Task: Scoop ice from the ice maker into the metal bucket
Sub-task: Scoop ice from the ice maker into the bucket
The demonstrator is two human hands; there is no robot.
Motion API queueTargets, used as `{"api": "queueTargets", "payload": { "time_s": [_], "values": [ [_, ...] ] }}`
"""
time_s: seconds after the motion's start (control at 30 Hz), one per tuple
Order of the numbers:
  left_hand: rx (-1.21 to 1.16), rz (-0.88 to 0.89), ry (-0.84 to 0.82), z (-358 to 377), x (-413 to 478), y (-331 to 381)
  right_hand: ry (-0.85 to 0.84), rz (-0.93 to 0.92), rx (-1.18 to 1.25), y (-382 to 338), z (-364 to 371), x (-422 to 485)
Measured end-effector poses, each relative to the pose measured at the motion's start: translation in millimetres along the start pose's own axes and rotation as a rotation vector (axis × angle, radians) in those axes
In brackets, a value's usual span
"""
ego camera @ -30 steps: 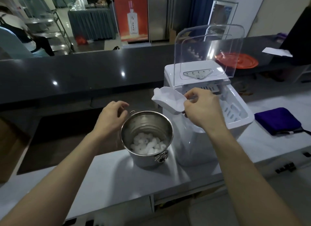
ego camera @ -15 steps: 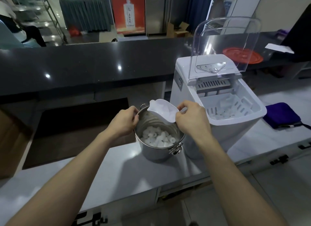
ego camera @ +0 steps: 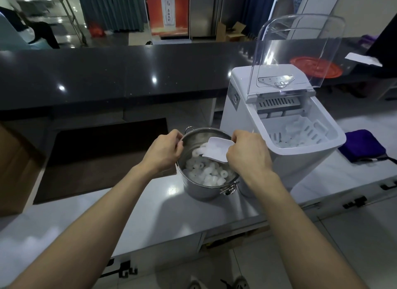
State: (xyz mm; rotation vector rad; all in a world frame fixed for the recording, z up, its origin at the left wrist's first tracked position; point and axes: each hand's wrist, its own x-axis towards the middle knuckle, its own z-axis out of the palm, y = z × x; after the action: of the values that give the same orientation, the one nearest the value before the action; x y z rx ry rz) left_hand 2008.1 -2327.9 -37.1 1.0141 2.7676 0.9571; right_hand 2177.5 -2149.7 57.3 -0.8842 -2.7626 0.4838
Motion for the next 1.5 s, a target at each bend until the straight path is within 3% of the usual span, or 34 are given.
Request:
{"api": "queueTargets", "payload": {
  "time_s": [0.43,0.8,1.23,1.5],
  "values": [
    [0.023,-0.033,0.015,-1,-3,0,0.172,-0.194,-0.131,-1,-2,2],
    [0.154,-0.060,0.104,-6,3,9,0.308,-0.280,-0.081,3,-17,1],
    [-0.046,0.157,0.172,-13,24,78,0.542,-0.299,0.083,47,-68,15],
    [-0.112,0.163,0.288,6,43,129,0.548,-0.229,0.164,109,-90,47]
  ]
}}
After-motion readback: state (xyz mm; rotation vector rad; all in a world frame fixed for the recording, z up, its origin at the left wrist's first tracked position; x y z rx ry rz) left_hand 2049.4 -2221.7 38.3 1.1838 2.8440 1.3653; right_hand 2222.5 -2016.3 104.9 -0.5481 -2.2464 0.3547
